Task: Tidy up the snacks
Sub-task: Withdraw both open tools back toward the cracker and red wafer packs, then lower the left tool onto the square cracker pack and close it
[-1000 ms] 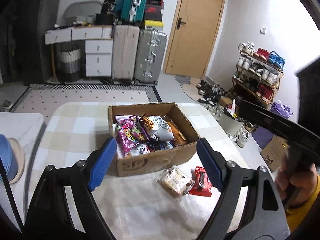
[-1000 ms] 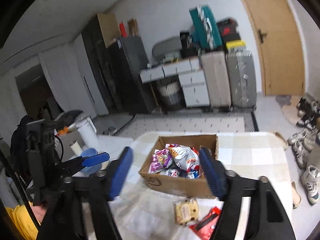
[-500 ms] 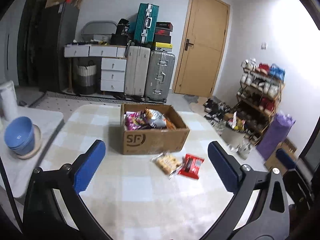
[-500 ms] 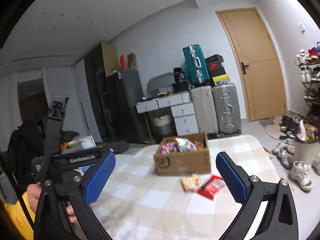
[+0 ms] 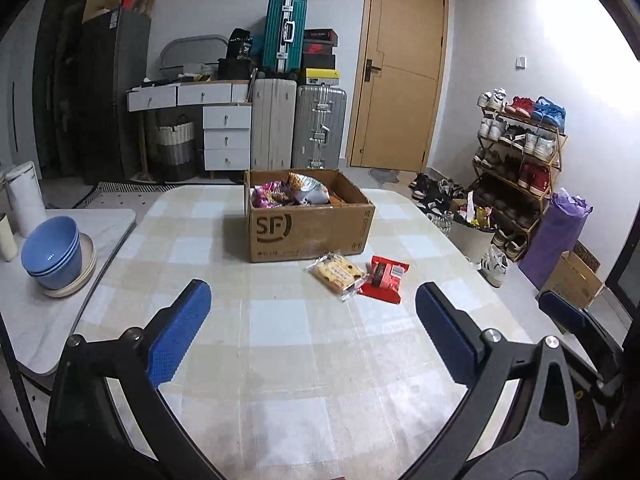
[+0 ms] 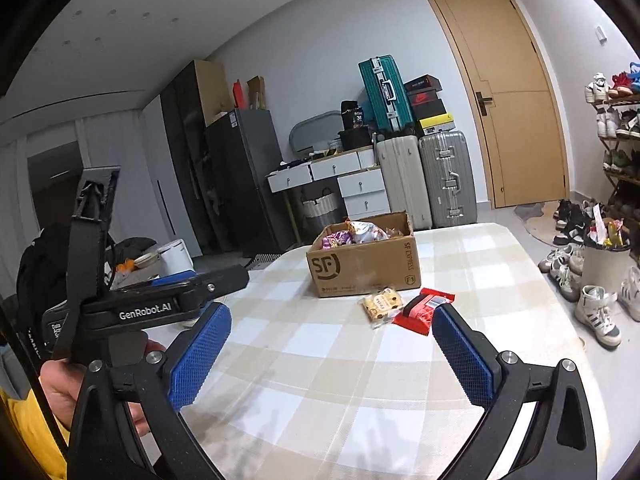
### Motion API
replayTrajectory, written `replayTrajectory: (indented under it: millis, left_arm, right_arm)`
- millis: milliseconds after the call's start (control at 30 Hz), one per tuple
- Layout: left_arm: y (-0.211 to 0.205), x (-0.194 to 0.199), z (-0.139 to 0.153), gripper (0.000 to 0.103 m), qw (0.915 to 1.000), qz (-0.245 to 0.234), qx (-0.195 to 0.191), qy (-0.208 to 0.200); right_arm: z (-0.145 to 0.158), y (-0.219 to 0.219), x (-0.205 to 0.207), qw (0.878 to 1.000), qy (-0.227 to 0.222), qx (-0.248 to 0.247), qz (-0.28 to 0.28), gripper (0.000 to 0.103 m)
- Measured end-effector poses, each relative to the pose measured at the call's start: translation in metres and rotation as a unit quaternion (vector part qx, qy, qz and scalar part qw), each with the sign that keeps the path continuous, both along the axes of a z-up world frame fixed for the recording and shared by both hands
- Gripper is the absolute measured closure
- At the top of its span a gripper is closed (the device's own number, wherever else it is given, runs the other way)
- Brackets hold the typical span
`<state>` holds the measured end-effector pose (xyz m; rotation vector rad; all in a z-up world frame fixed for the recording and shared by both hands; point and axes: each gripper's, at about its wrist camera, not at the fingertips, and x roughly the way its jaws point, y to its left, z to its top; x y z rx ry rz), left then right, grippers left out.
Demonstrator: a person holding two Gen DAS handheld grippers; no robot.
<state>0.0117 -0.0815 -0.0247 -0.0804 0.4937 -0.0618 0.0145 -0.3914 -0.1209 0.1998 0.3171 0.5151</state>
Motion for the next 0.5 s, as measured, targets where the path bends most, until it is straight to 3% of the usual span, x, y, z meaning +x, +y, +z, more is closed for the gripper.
replayTrajectory:
  millis: [233,333,500]
  left_arm:
    - [0.015,0.033,-0.023,0.001,0.9990,0.015,-0.014,0.038]
    - [0.018,0.064,-0.053,0.001,0.9952,0.026,-0.005,0.094]
    - [0.023,0.114,-0.095,0.001,0.9842,0.025,-0.042,0.170]
  right_arm:
    - [-0.011,0.000,0.014,1.000,0.008,0.008,0.005,0.001]
    - [-0.024,-0.002,0.026,1.000,0.024,0.013,0.010,0.001]
    - [-0.048,-0.007,0.055,0.998,0.063,0.022,0.016,0.001]
